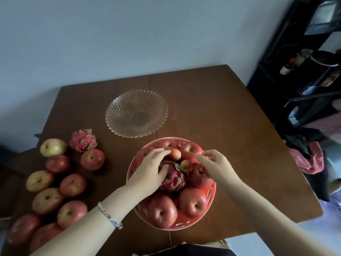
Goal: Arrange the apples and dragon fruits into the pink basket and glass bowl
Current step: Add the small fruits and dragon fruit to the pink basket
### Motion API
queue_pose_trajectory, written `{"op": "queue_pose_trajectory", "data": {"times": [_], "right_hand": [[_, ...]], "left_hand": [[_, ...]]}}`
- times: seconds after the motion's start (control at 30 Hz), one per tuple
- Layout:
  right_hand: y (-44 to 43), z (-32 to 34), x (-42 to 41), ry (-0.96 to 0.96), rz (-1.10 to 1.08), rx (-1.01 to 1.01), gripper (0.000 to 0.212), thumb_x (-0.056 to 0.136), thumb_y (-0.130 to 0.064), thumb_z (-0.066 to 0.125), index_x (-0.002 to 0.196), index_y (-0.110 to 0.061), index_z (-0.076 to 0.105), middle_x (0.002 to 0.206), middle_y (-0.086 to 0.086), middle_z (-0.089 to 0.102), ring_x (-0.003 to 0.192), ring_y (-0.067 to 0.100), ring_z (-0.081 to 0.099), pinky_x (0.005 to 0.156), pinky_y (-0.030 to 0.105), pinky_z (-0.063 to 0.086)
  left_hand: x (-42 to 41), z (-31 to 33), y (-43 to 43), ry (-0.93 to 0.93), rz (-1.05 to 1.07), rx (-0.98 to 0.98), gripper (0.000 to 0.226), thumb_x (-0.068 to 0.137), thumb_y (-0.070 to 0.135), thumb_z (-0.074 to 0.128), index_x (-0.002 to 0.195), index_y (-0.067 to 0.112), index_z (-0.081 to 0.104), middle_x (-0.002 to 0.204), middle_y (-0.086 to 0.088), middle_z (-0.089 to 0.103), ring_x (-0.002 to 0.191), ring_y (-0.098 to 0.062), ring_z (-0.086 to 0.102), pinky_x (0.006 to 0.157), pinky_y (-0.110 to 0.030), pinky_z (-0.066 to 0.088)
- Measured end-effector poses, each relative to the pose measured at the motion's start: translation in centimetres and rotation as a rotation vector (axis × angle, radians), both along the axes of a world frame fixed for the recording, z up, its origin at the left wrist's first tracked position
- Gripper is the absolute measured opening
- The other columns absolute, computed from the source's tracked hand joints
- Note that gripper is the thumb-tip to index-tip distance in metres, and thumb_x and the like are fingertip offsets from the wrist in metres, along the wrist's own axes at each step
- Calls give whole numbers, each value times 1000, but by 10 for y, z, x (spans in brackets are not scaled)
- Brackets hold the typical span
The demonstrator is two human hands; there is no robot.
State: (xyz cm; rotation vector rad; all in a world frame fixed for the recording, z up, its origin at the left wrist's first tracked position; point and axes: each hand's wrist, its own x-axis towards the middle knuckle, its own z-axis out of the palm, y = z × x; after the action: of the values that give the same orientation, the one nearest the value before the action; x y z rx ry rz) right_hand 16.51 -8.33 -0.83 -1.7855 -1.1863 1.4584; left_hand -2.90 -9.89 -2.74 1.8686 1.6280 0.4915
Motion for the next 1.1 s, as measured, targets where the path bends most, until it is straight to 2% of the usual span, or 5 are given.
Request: {"op": "queue_pose_trajectory", "data": {"times": [0.37, 0.57, 0.73, 0.9, 1.1], "right_hand": [[-45, -56, -3, -641, 468, 899, 27, 76, -20, 73, 102, -18, 66, 103, -6, 70, 109, 16, 44, 91, 30, 47], [-43, -43, 4, -455, 454, 911, 29, 82, -35, 58, 102, -18, 71, 115, -3, 64, 112, 13, 44, 100, 26, 39], [-15, -23, 18, -410, 100, 338, 38, 91, -32, 55, 127, -21, 53, 143, 4, 36, 134, 20, 29, 105, 40, 33], [14, -48, 15, -68, 41, -272, 64, 85, -60, 47, 138, -23, 40, 136, 8, 50, 120, 26, 53, 103, 43, 43], [17, -59, 11, 56, -29, -306, 50, 81, -61, 52, 119, -28, 56, 115, 2, 61, 103, 23, 60, 96, 38, 47]], "left_hand": [[6, -6, -8, 10, 38, -30, 32, 97, 18, 44, 128, 18, 53, 140, 2, 43, 133, -11, 35, 105, -14, 19], [0, -1, -11, 20, 32, 9, 31, 95, 16, 48, 125, 17, 55, 135, 4, 49, 129, -11, 42, 102, -13, 24], [-18, -4, -9, 97, 295, 245, 42, 83, 9, 64, 124, 8, 55, 136, -12, 48, 130, -28, 42, 114, -47, 27], [-39, -18, -10, -387, 839, -408, 53, 89, 43, 52, 135, 18, 43, 143, -9, 42, 128, -27, 44, 107, -39, 34], [-43, -43, -17, -821, 910, -718, 34, 92, 46, 43, 113, 25, 58, 108, -10, 70, 101, -28, 66, 85, -40, 52]]}}
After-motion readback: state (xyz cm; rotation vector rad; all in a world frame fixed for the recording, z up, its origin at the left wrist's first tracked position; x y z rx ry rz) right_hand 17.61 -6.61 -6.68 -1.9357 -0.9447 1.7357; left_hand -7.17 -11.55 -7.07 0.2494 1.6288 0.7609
